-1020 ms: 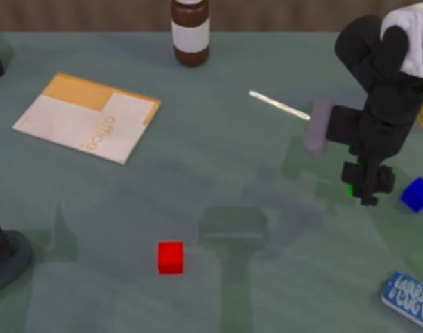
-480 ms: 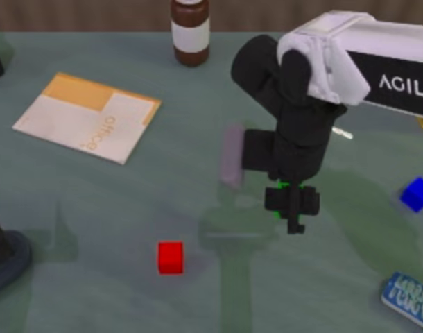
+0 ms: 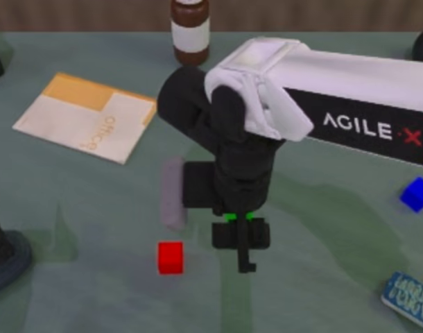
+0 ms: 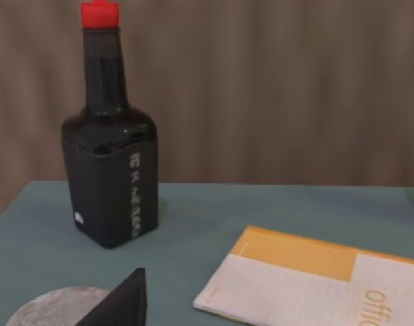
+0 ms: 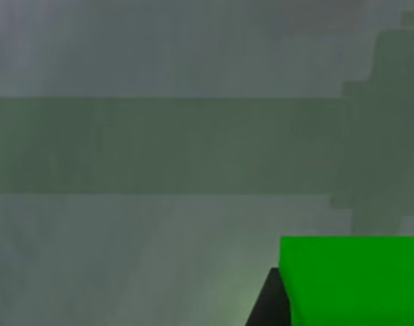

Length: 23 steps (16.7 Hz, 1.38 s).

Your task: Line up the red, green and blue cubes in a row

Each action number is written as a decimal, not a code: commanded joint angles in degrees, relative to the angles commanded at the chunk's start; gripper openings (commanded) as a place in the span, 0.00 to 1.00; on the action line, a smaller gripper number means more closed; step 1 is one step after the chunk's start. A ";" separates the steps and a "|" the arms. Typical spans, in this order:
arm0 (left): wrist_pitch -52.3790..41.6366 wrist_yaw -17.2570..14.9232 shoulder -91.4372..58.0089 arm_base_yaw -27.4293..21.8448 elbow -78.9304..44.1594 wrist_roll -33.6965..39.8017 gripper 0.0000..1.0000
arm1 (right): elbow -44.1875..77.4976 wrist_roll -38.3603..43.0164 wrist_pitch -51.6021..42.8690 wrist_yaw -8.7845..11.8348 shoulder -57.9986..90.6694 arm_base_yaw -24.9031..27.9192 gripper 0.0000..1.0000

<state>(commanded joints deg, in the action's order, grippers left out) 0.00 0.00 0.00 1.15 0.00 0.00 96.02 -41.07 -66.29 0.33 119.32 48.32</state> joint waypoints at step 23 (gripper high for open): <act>0.00 0.00 0.00 0.00 0.00 0.00 1.00 | -9.84 0.12 14.13 -0.04 4.29 0.06 0.60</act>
<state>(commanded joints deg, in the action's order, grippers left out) 0.00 0.00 0.00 1.15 0.00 0.00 86.18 -40.95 -52.16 0.29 123.61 48.38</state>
